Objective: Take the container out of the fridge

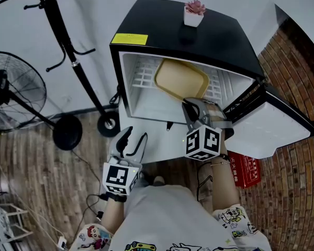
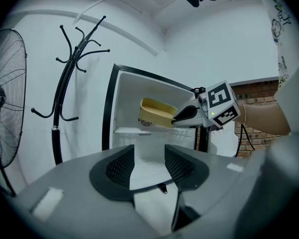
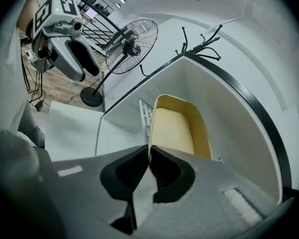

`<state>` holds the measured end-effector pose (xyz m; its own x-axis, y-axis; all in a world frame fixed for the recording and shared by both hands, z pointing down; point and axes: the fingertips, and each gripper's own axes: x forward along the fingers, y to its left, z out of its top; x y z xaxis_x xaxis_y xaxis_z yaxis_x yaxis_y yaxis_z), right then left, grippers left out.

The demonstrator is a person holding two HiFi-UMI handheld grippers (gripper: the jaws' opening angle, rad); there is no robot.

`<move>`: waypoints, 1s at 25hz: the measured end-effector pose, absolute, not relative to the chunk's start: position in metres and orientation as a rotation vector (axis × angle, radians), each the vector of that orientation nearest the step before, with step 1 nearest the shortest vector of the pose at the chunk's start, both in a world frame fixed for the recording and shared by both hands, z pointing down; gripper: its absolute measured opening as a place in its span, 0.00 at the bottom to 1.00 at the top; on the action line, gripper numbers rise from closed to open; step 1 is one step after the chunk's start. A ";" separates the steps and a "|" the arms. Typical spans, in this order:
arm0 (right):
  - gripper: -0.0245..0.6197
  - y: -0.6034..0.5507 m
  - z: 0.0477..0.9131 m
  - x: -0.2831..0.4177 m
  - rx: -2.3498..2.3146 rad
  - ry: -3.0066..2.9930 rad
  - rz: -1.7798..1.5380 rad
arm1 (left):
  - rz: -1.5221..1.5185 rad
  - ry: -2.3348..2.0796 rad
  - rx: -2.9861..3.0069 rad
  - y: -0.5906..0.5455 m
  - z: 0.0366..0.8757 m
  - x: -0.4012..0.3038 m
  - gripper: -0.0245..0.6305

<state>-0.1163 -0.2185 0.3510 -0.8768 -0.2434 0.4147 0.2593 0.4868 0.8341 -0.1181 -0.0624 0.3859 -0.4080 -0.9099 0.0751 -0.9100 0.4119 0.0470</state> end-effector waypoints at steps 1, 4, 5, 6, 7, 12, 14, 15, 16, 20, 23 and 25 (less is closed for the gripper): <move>0.07 -0.216 0.350 -0.114 -0.020 -2.258 -1.380 | 0.002 -2.567 1.653 -0.061 0.385 -0.116 0.32; 0.07 -0.209 0.347 -0.108 -0.044 -2.282 -1.376 | 0.005 -2.582 1.640 -0.057 0.383 -0.111 0.32; 0.07 -0.205 0.347 -0.107 -0.054 -2.292 -1.372 | 0.008 -2.588 1.634 -0.055 0.383 -0.110 0.32; 0.07 -0.202 0.346 -0.105 -0.065 -2.303 -1.366 | 0.010 -2.592 1.626 -0.054 0.383 -0.108 0.32; 0.07 -0.198 0.346 -0.103 -0.078 -2.314 -1.360 | 0.012 -2.595 1.619 -0.052 0.383 -0.106 0.32; 0.07 -0.182 0.344 -0.092 -0.135 -2.380 -1.321 | 0.036 -2.623 1.591 -0.045 0.384 -0.099 0.31; 0.07 -0.173 0.346 -0.087 -0.175 -2.414 -1.285 | 0.042 -2.634 1.570 -0.041 0.385 -0.096 0.31; 0.07 -0.169 0.348 -0.086 -0.197 -2.426 -1.269 | 0.046 -2.641 1.558 -0.039 0.386 -0.095 0.31; 0.07 -0.165 0.350 -0.084 -0.215 -2.435 -1.254 | 0.048 -2.647 1.549 -0.037 0.386 -0.093 0.30; 0.07 -0.156 0.358 -0.078 -0.267 -2.466 -1.201 | 0.048 -2.658 1.526 -0.033 0.386 -0.087 0.28; 0.07 -0.149 0.361 -0.073 -0.305 -2.501 -1.146 | 0.038 -2.661 1.501 -0.030 0.386 -0.084 0.27; 0.07 -0.147 0.363 -0.070 -0.323 -2.526 -1.106 | 0.039 -2.667 1.485 -0.029 0.387 -0.083 0.26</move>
<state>-0.0696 -0.1468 0.3631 -0.9080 0.0625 0.4143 0.3468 0.6669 0.6595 -0.0827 -0.0292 0.3871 -0.5237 -0.8471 0.0904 -0.8494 0.5274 0.0208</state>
